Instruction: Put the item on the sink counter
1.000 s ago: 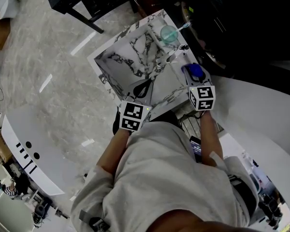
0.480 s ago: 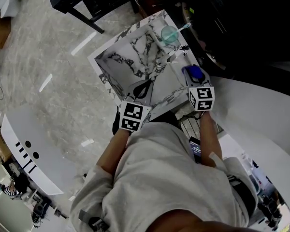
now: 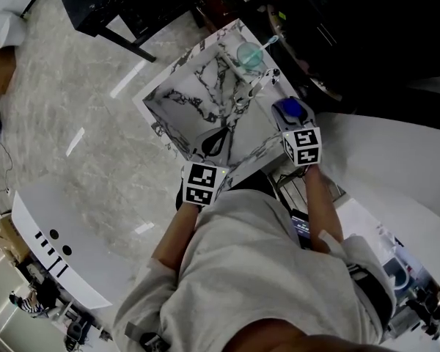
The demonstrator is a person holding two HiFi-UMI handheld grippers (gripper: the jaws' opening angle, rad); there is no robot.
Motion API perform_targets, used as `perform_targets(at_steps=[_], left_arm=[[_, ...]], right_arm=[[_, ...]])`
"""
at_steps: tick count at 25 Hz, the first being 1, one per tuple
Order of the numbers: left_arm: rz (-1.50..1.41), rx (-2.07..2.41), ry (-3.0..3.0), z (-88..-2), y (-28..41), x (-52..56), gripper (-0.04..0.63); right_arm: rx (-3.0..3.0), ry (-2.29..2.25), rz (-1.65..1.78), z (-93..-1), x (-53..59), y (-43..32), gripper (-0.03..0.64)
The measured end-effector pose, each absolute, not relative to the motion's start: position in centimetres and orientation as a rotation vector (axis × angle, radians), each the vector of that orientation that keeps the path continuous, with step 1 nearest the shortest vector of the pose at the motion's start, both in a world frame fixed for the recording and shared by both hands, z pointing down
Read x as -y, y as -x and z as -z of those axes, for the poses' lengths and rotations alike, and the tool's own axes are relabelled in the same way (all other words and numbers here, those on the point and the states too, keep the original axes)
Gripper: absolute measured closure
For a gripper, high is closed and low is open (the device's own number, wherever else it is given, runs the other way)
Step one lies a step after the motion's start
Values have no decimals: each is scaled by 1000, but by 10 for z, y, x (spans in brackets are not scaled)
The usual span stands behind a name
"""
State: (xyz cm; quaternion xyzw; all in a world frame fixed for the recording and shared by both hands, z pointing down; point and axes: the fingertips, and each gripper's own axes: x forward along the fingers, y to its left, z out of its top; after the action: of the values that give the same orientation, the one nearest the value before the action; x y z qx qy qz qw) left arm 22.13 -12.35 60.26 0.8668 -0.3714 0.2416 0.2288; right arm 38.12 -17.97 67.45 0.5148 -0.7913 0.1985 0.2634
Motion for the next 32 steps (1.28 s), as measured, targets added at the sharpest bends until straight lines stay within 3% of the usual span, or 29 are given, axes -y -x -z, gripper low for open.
perform_targets(at_steps=[10,22,32], left_arm=[[-667,985,-2407,-597,-222,118,584],[-653,920,-2442,-597,-218,118,584],[-630,660,-2566,-588,-216,129,584]], right_arm=[[2173,-1511,-616,-667,165,-384,354],[2110,-1867,-1020,-670,132,-424,327],[2016,-1895,-1101,-660,86,-356,327]])
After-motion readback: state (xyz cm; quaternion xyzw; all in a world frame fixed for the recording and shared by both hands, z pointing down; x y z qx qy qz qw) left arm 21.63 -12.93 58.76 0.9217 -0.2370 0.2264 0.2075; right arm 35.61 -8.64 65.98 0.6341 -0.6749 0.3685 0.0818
